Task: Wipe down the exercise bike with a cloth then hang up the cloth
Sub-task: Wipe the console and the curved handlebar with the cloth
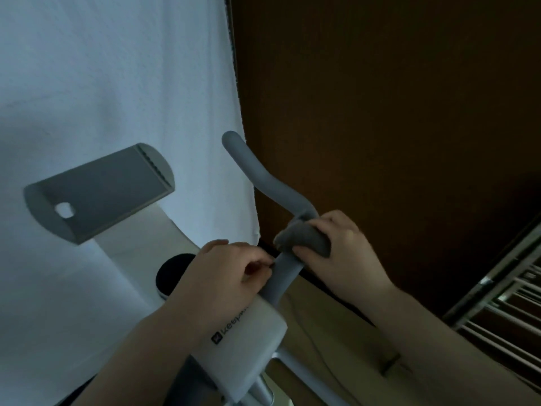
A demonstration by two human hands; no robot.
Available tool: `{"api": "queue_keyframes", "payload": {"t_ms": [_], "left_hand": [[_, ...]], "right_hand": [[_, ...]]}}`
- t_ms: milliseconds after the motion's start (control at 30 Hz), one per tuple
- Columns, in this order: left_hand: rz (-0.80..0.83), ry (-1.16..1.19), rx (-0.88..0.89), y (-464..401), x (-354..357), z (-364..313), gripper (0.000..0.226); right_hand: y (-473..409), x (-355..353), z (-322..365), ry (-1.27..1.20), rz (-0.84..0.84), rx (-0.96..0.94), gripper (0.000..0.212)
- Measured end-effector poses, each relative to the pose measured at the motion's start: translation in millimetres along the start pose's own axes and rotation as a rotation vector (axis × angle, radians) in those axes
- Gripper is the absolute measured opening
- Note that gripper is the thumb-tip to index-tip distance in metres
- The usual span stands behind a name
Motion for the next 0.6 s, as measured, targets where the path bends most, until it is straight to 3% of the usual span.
{"api": "queue_keyframes", "payload": {"t_ms": [133,267,400,600], "left_hand": [[-0.022,-0.058,0.020,2,-4,-4,0.017],[-0.009,-0.007,-0.024,5,-3,0,0.019],[-0.042,0.002,-0.030,6,-2,-2,0.017],[-0.111,-0.046,-0.007,6,-4,-8,0.013]], "right_hand": [[14,1,5,-0.062,-0.125,0.058,0.032],[46,16,17,-0.190,-0.067,0.009,0.033],[37,5,-5,-0.281,-0.242,0.191,0.039],[60,24,-4,-0.508,-0.277,0.317,0.037]]}}
Point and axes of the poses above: each hand's wrist, its own y-axis away from the middle knuckle, its own x-axis out of the palm, z = x × y, the point moved 8 cm from there along -y, towards the middle knuckle, and after that the axes turned 12 degrees about x, right-handed, at the moved point
